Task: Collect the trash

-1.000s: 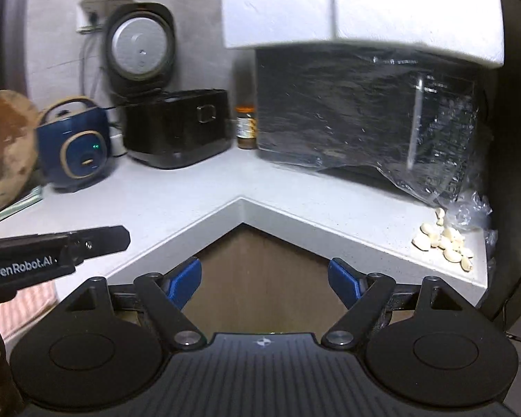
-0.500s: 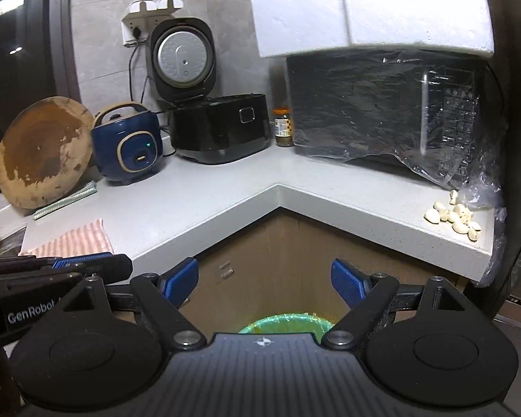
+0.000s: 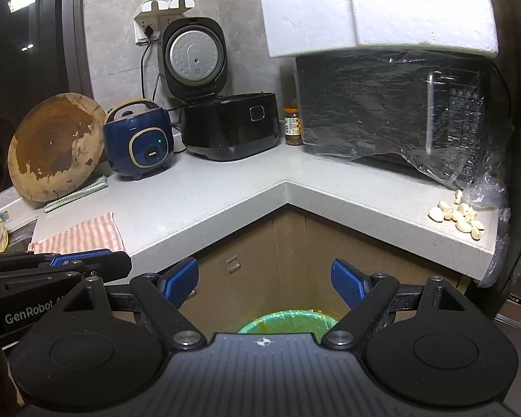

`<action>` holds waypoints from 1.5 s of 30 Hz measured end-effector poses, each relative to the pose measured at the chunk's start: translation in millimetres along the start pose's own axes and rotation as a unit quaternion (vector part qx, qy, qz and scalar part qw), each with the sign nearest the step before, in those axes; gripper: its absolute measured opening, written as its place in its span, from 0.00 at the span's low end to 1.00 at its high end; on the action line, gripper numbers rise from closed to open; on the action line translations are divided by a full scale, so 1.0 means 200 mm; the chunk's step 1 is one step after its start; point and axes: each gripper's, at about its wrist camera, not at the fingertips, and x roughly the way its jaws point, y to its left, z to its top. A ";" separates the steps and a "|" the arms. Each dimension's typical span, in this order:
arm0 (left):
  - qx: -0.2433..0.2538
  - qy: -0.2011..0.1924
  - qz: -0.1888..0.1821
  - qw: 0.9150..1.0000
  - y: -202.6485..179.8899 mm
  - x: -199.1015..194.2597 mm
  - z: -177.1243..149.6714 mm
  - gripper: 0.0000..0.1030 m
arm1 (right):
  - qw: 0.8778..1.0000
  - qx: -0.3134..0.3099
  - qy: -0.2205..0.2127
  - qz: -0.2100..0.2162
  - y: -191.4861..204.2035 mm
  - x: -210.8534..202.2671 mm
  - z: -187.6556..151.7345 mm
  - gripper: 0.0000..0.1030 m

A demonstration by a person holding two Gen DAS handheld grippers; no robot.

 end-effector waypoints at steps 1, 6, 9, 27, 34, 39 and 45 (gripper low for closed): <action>0.000 0.000 0.000 1.000 0.00 0.00 0.00 0.16 | 1.000 0.001 0.000 0.000 0.00 0.00 0.00 0.82; 0.003 0.002 -0.004 1.000 -0.01 0.00 0.00 0.16 | 1.000 0.005 0.002 -0.001 0.00 0.00 -0.01 0.82; 0.003 0.002 -0.007 1.000 0.00 0.00 0.00 0.16 | 1.000 0.004 0.002 -0.001 0.01 -0.01 -0.01 0.82; 0.003 0.005 -0.008 1.000 0.00 0.00 -0.01 0.16 | 1.000 0.006 0.001 0.000 -0.01 -0.02 -0.01 0.82; 0.002 0.007 -0.006 1.000 0.00 0.01 -0.01 0.16 | 1.000 0.008 0.003 0.001 -0.01 -0.01 -0.01 0.82; 0.004 0.008 0.001 1.000 0.01 0.03 -0.01 0.16 | 1.000 0.008 0.004 0.002 -0.02 -0.01 -0.01 0.82; -0.008 0.025 0.009 1.000 0.06 0.10 0.01 0.16 | 1.000 0.019 -0.001 0.022 -0.04 0.04 -0.02 0.82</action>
